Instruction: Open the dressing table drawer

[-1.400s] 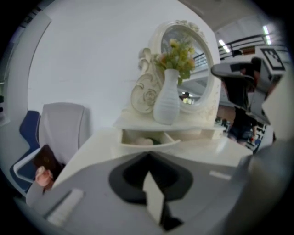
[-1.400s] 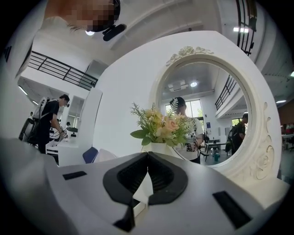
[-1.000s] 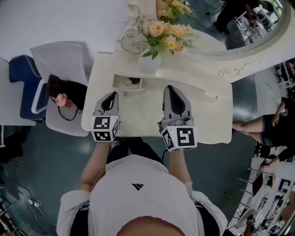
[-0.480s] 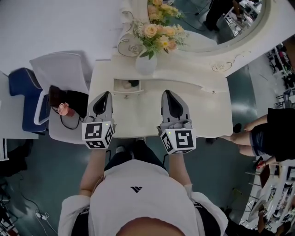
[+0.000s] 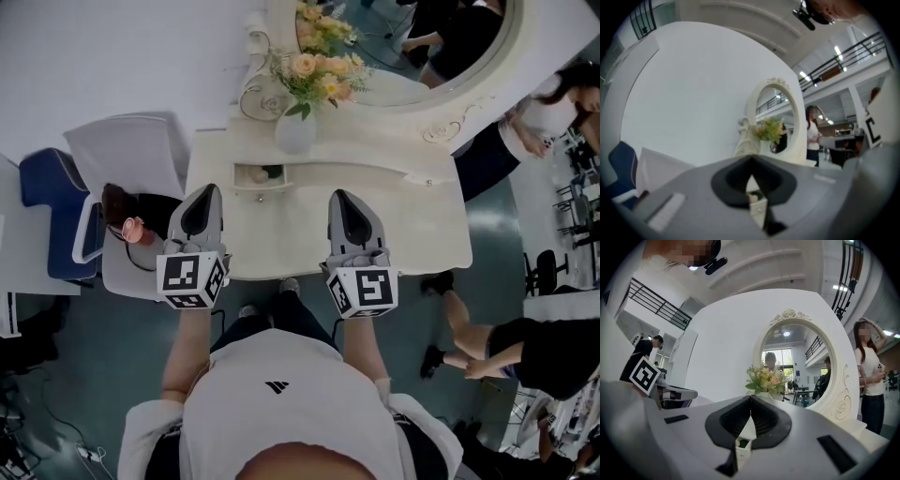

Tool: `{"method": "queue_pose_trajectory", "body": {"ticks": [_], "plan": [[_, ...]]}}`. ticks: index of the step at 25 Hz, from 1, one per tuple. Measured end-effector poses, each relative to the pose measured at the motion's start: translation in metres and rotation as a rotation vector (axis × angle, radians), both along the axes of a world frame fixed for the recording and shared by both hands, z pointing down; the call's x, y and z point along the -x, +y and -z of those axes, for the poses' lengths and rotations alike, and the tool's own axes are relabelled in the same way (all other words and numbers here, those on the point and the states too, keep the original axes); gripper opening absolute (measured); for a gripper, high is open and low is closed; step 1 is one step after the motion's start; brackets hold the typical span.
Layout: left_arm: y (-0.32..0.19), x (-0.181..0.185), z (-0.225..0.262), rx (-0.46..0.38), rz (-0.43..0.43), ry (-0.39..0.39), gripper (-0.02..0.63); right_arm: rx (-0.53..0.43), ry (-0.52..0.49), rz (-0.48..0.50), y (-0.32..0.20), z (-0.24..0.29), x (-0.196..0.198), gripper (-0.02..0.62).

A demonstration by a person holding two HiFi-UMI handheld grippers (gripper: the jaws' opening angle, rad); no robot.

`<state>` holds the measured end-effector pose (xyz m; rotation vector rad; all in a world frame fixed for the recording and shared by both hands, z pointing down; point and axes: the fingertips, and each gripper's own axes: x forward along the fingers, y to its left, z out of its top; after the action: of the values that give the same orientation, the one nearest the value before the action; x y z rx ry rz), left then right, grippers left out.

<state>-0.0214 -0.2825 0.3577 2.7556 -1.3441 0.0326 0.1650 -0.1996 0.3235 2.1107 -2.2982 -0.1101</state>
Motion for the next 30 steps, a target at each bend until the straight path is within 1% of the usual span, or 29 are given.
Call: {"method": "queue_pose_trajectory", "body": {"ticks": [17, 30], "plan": [[0.029, 0.024, 0.067, -0.169, -0.030, 0.037, 0.009, -0.050, 0.008, -0.056, 0.032, 0.021, 0.011, -0.009], [0.042, 0.038, 0.086, -0.215, -0.023, 0.082, 0.009, -0.082, 0.020, -0.072, 0.051, 0.034, 0.016, -0.009]]}}
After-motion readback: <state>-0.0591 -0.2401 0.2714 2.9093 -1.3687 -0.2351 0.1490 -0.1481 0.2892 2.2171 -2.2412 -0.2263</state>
